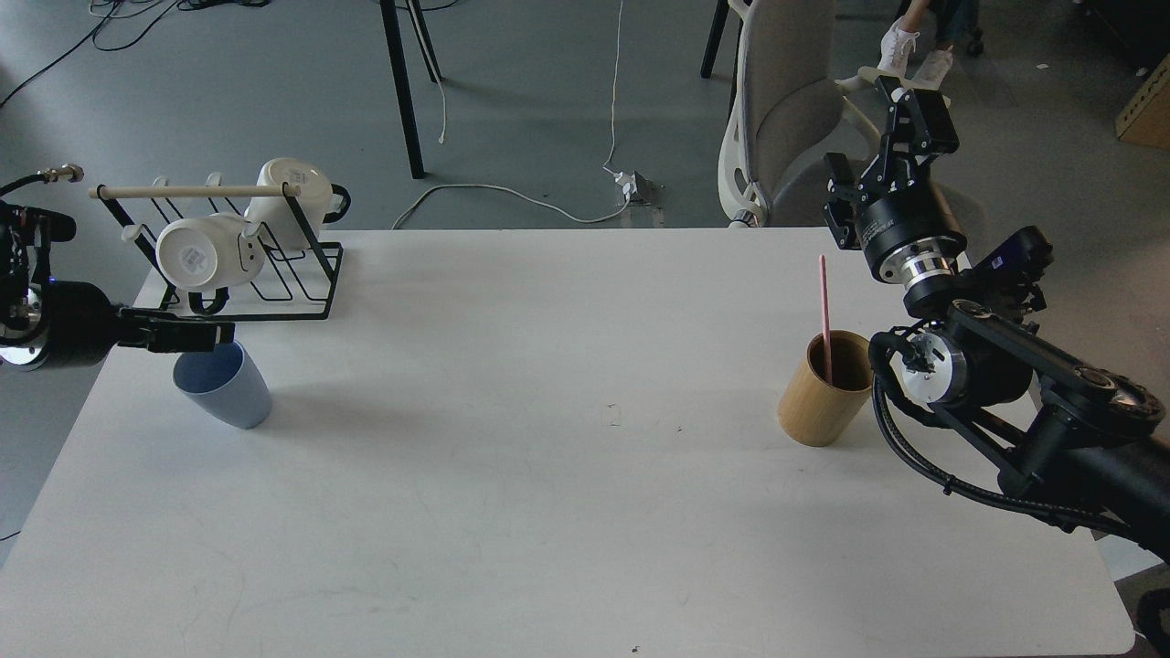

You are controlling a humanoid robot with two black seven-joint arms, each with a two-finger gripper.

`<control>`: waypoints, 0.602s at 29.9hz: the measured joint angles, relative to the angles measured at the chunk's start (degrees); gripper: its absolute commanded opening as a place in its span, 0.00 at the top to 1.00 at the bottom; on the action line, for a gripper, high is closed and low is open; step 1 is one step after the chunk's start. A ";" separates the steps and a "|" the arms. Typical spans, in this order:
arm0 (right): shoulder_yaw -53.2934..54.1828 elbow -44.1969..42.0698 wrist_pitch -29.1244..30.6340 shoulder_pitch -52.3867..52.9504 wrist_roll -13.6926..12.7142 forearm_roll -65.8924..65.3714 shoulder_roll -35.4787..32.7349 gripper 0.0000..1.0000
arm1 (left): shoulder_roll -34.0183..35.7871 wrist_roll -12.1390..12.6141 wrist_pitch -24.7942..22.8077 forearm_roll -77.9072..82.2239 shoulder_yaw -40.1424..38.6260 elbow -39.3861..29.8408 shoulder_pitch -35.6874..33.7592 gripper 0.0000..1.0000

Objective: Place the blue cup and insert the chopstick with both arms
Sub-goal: 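Move the left gripper down to the blue cup and grasp it, then carry the blue cup with the left gripper toward the table center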

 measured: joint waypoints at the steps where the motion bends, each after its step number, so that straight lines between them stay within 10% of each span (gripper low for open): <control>1: 0.00 -0.01 0.00 -0.01 0.00 0.00 -0.18 0.01 | -1.15 0.00 0.05 0.01 0.02 1.65 0.51 0.01; 18: 0.00 0.16 0.01 -0.61 0.00 -0.03 -0.41 0.01 | -9.31 0.00 3.42 -0.17 3.20 16.05 3.43 0.08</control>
